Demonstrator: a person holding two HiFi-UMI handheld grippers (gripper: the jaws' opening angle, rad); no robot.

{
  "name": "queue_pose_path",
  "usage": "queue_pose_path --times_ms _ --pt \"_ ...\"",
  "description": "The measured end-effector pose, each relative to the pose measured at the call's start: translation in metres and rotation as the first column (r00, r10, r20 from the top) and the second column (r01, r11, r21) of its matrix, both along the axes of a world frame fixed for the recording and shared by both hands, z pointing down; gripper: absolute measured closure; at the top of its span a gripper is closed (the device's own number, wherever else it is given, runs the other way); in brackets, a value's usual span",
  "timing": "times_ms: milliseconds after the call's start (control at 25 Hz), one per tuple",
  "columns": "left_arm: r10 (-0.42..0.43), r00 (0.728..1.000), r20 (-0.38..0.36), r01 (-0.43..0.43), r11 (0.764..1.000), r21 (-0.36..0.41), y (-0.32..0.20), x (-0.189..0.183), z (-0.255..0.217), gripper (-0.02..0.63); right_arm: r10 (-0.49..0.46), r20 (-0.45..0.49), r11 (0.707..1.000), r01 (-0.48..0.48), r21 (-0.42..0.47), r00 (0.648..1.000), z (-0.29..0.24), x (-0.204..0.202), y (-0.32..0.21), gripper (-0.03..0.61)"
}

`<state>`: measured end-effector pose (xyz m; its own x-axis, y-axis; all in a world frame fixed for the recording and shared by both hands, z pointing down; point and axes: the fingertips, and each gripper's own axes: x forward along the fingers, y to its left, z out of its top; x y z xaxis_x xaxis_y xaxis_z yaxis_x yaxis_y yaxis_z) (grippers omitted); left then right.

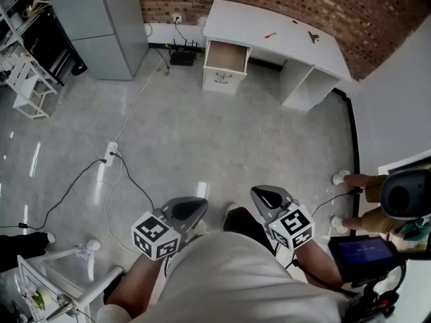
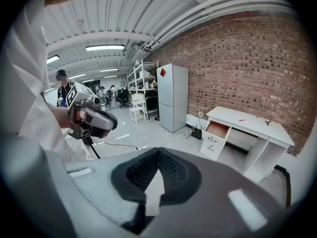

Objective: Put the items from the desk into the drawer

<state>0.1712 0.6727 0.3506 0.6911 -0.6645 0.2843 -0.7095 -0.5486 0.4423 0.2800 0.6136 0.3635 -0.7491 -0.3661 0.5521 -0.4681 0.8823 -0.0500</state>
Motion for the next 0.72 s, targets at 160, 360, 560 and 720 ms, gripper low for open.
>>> queue_pose_path --times_ms 160,360,560,720 --pt "-0.017 1.000 0.026 0.018 1.000 -0.009 0.002 -0.013 0.008 0.606 0.001 -0.003 1.000 -0.002 -0.011 1.000 0.003 -0.005 0.000 0.577" --pt "-0.032 0.998 0.049 0.033 0.999 -0.015 -0.038 -0.021 0.014 0.606 -0.006 -0.003 1.000 0.006 -0.018 1.000 0.008 -0.011 -0.043 0.577" --pt "-0.042 0.997 0.072 0.044 0.999 -0.022 -0.102 -0.028 0.012 0.606 -0.007 0.027 0.999 0.008 -0.046 1.000 0.014 -0.023 -0.113 0.577" --pt "-0.037 0.996 0.084 0.039 0.999 -0.016 -0.172 -0.030 0.005 0.606 -0.014 0.075 0.998 0.019 -0.067 0.997 0.013 -0.033 -0.182 0.577"
